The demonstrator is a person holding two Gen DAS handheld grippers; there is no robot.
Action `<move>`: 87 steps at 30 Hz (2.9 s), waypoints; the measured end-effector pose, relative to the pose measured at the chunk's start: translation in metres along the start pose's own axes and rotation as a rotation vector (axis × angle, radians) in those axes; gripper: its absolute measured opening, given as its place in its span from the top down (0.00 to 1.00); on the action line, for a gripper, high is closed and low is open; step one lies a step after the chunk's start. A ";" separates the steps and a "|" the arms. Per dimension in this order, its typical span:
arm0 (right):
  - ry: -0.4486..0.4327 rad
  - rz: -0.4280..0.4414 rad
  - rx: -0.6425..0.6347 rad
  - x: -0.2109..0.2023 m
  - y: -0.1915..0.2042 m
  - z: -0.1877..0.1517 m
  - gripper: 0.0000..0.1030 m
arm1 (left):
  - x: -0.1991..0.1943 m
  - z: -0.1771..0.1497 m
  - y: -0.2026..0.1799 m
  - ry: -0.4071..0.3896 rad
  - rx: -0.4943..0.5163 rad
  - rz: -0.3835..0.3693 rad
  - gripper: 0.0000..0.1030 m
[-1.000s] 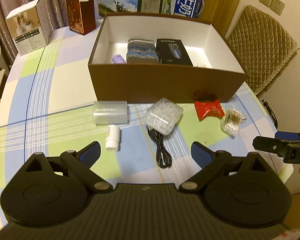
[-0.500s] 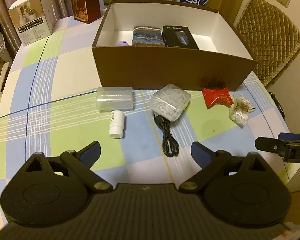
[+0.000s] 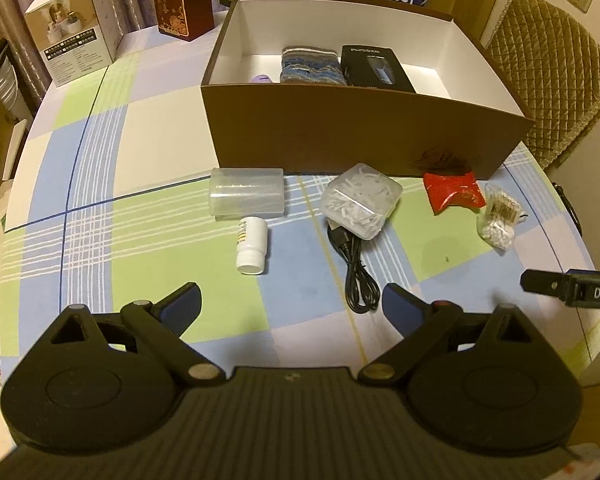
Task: Organize objects
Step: 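Grasp the white pill bottle with the left tool while the right tool grasps the cotton swab bag, then carry the pill bottle and cotton swab bag into the box and release both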
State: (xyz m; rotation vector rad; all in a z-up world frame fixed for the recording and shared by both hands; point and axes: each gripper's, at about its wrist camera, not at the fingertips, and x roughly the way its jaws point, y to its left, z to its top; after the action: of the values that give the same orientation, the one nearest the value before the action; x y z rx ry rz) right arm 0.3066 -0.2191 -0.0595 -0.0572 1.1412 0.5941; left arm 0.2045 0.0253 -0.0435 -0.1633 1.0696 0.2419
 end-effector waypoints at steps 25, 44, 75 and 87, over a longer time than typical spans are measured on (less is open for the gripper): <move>-0.114 -0.092 0.248 0.060 -0.030 0.051 0.35 | 0.027 0.010 0.036 -0.021 -0.054 0.067 0.08; -0.103 -0.190 -0.165 0.063 -0.007 0.024 0.73 | 0.062 0.009 0.047 0.003 -0.047 0.031 0.12; -0.173 -0.214 -0.161 0.051 -0.019 0.007 0.68 | 0.104 0.005 0.047 0.018 -0.016 0.000 0.78; -0.157 -0.213 -0.168 0.051 -0.012 0.001 0.74 | 0.093 -0.010 0.040 0.042 -0.018 -0.001 0.78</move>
State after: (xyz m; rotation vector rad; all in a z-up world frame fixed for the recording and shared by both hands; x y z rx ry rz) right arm 0.3268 -0.2076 -0.1058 -0.2694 0.9177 0.4939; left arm 0.2277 0.0723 -0.1309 -0.1856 1.1089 0.2480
